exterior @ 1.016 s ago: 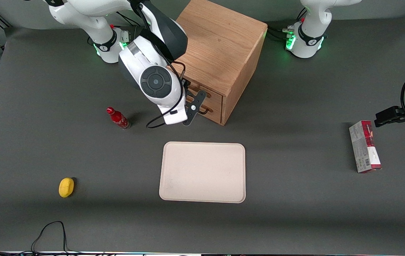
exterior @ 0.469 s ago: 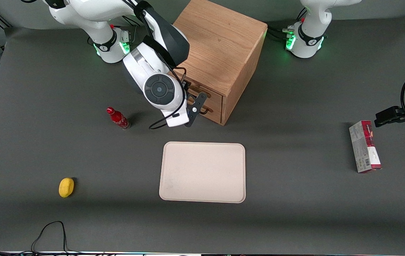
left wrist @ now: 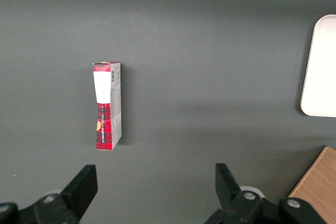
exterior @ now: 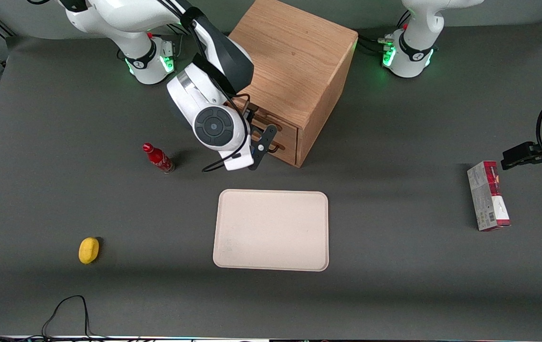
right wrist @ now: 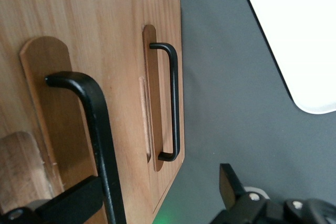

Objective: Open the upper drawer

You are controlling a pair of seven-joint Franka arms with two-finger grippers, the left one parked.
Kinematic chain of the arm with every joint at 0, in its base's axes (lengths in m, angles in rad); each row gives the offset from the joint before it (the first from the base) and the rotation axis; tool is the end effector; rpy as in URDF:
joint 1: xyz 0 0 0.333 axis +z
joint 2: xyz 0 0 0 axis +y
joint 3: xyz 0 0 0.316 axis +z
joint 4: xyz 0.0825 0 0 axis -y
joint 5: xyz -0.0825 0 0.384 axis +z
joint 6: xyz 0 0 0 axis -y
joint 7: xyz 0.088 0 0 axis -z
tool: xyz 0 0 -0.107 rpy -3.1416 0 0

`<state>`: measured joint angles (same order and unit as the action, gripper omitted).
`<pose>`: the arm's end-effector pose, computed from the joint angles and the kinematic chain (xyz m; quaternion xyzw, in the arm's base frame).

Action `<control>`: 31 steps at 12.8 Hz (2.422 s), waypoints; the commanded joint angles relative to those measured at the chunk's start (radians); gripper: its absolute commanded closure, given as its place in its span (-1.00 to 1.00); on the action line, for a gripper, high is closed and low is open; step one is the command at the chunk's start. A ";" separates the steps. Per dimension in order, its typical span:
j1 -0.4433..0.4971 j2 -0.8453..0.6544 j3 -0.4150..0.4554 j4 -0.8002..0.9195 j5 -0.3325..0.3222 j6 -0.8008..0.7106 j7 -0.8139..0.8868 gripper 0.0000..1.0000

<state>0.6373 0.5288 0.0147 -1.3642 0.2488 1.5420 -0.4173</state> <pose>0.5157 0.4253 0.3936 -0.8497 -0.4817 0.1868 0.1054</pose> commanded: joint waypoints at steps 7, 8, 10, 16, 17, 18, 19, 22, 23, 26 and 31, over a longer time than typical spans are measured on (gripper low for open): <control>-0.077 -0.007 0.002 0.000 0.083 0.010 -0.051 -1.00; -0.080 -0.004 0.002 0.002 0.083 0.009 -0.051 -1.00; -0.083 -0.003 -0.001 0.004 0.083 0.010 -0.051 -1.00; -0.085 0.017 0.001 0.001 0.072 0.020 -0.054 -1.00; -0.085 0.028 0.001 0.002 0.072 0.021 -0.054 -1.00; -0.085 0.033 0.001 0.001 0.072 0.024 -0.060 -1.00; -0.084 0.043 0.001 0.002 0.069 0.030 -0.066 -1.00; -0.109 0.059 0.001 0.002 0.069 0.050 -0.067 -1.00; -0.117 0.059 0.001 0.004 0.067 0.052 -0.069 -1.00; -0.145 0.068 0.001 0.019 0.066 0.053 -0.103 -1.00; -0.183 0.080 0.001 0.045 0.064 0.055 -0.118 -1.00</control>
<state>0.4680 0.5837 0.0123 -1.3589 0.3055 1.5957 -0.5098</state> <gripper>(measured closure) 0.000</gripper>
